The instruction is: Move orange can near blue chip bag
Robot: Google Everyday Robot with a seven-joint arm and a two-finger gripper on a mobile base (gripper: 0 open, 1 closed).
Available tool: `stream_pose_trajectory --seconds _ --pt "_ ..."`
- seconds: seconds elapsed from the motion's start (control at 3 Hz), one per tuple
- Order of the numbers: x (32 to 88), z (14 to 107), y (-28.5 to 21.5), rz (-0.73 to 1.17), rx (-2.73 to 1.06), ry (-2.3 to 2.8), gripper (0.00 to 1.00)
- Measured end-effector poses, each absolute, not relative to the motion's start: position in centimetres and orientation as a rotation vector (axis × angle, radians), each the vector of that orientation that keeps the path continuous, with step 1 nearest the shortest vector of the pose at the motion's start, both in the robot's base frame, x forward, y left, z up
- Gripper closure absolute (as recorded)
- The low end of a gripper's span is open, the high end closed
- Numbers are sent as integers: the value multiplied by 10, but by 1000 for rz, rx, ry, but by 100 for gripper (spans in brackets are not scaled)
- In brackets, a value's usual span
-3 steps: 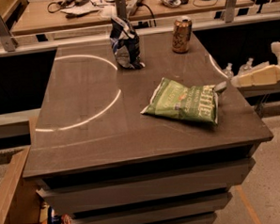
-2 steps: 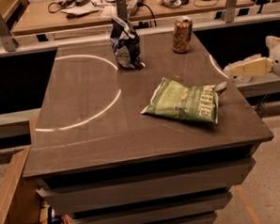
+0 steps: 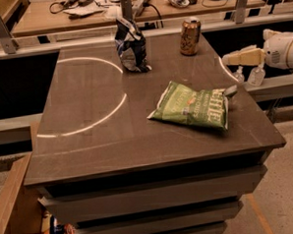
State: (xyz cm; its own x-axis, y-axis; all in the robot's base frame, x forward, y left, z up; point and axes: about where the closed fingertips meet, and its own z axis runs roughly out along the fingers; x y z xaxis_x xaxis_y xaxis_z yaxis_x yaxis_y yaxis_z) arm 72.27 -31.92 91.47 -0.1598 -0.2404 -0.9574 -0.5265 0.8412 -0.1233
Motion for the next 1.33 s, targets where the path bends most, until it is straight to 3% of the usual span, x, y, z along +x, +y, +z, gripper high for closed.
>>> stream_pose_trajectory --seconds 1.33 --pt "824 886 -272 368 -616 1742 0"
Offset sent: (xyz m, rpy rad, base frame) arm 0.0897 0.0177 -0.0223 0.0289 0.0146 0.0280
